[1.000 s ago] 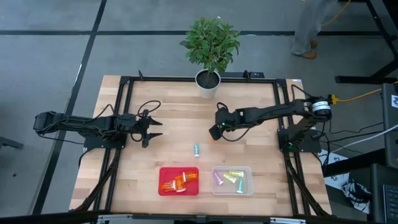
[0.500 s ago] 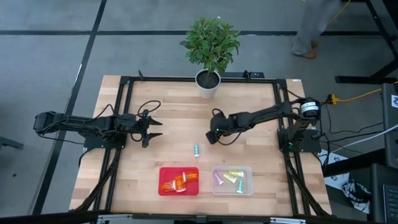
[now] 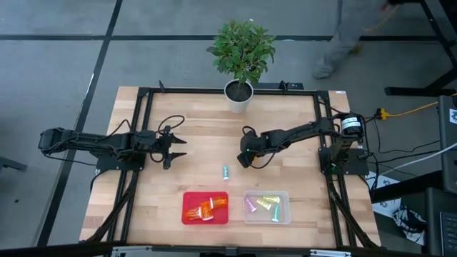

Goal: Pick and place medicine bottles into bin by pill shape (circle, oval)
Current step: Put the large orange pill bottle into the red bin

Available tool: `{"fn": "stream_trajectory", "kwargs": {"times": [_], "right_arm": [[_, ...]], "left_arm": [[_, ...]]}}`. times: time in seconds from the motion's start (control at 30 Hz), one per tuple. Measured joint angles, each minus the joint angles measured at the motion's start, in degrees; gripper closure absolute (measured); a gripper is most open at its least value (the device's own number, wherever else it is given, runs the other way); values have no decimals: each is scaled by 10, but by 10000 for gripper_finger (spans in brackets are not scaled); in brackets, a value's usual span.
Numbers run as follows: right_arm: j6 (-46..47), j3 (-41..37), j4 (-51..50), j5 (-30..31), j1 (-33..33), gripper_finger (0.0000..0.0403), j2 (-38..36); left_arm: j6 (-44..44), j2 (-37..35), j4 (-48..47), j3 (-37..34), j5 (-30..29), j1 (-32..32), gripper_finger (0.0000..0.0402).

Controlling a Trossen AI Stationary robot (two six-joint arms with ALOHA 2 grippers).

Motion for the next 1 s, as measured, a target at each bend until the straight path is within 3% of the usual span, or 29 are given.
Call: {"fn": "stream_trajectory", "kwargs": {"times": [0.13,0.23,0.5,0.73,1.0], "right_arm": [[-51,17,36,-3,3,226,0],[-104,35,95,-32,14,239,0],[-261,109,240,-112,52,224,-1],[-378,124,345,-236,98,225,-2],[-415,121,380,-239,152,225,-2]], "left_arm": [[0,0,-1,0,0,0,174],[0,0,-1,0,0,0,174],[0,0,0,0,0,0,174],[-1,0,0,0,0,0,174],[4,0,-1,0,0,0,174]]}}
